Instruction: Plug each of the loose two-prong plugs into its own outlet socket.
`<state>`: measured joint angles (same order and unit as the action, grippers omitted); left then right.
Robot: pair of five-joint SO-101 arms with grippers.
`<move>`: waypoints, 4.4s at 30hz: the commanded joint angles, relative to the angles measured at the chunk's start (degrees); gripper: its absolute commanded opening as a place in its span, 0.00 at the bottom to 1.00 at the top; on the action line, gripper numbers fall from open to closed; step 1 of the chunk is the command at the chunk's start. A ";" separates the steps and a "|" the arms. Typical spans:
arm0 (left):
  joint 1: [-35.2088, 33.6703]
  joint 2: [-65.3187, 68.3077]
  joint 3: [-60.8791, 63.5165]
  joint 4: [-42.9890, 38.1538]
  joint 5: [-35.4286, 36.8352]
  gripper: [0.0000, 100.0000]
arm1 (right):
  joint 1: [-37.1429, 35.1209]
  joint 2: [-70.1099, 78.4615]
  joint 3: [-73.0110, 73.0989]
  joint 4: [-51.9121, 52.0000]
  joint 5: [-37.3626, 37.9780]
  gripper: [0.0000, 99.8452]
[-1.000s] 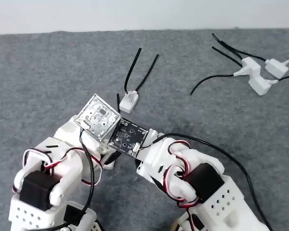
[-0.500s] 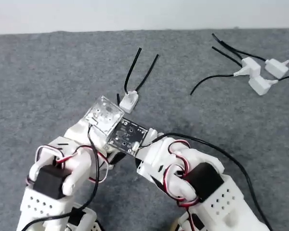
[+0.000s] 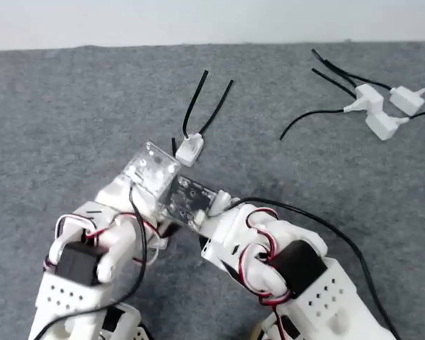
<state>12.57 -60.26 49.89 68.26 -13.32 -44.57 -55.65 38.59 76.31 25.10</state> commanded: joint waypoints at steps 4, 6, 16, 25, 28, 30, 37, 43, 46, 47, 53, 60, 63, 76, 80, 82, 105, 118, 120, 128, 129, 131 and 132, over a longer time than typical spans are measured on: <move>-8.97 -0.35 -10.51 2.55 2.64 0.29 | -0.40 -1.19 -3.25 -0.48 -0.53 0.01; -9.23 -0.35 -16.04 5.27 2.64 0.29 | -0.40 -1.19 -4.66 -0.31 -0.44 0.01; -9.41 -0.44 -33.36 16.79 2.55 0.30 | -0.31 -0.66 -11.69 2.15 0.09 0.01; -9.41 -0.70 -48.31 30.15 2.55 0.30 | -0.31 -0.57 -14.95 2.51 0.09 0.01; -9.41 -5.10 -50.24 32.35 2.55 0.29 | -0.31 -0.92 -14.95 2.51 -0.18 0.01; -9.41 -11.16 -48.92 32.35 2.64 0.29 | -0.31 -1.10 -14.95 2.51 -0.26 0.01; -9.41 -40.44 -32.48 28.40 2.64 0.29 | -0.40 -1.10 -13.54 2.68 -0.44 0.01; -9.49 -42.11 -12.00 24.88 2.20 0.29 | -0.22 -1.19 -11.34 2.42 -0.44 0.01; -9.41 -44.22 -0.22 23.12 2.20 0.29 | -0.22 -1.19 -11.34 2.77 -0.44 0.01; -9.41 -44.57 3.47 22.15 2.20 0.29 | -0.13 -1.19 -11.34 2.77 -0.44 0.01; -15.12 -44.22 13.23 15.56 2.20 0.29 | -0.13 -1.19 -11.96 2.42 -0.35 0.01; -23.21 -44.22 27.65 1.49 2.20 0.29 | -0.13 -1.19 -14.68 2.95 0.00 0.01; -23.56 -44.22 44.35 -13.63 2.20 0.29 | -0.31 -1.19 -14.77 2.77 0.00 0.01; -24.62 -43.16 46.55 4.04 2.20 0.29 | -1.71 -0.66 -17.67 2.59 0.09 0.01; -24.62 -43.60 46.55 3.78 2.46 0.29 | -3.65 -0.66 -17.49 2.95 -0.09 0.01; -24.70 -43.69 46.55 4.31 2.29 0.29 | -3.65 -0.66 -17.49 2.95 -0.09 0.01; -24.70 -43.69 46.55 4.31 2.29 0.29 | -3.56 -1.10 -17.49 4.18 0.00 0.01; -24.70 -43.69 46.55 4.22 2.29 0.29 | -3.56 -1.27 -16.53 3.56 0.00 0.01; -24.70 -43.69 46.55 4.22 2.29 0.29 | -3.56 -1.19 -17.32 4.18 -0.35 0.04; -24.70 -43.69 46.55 4.22 2.29 0.29 | -3.47 -1.27 -17.49 3.74 -2.55 0.17; -24.70 -43.69 46.55 4.22 2.29 0.29 | -3.47 -1.27 -17.41 3.74 -2.55 0.15; -24.70 -43.69 46.55 4.22 2.29 0.29 | -2.77 -1.27 -17.32 3.82 -2.64 0.11; -24.70 -43.69 46.55 4.22 2.29 0.29 | -1.89 -1.27 -17.32 3.82 -2.64 0.09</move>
<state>-11.60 -103.25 96.92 72.40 -11.38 -47.82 -56.26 23.38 80.44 23.16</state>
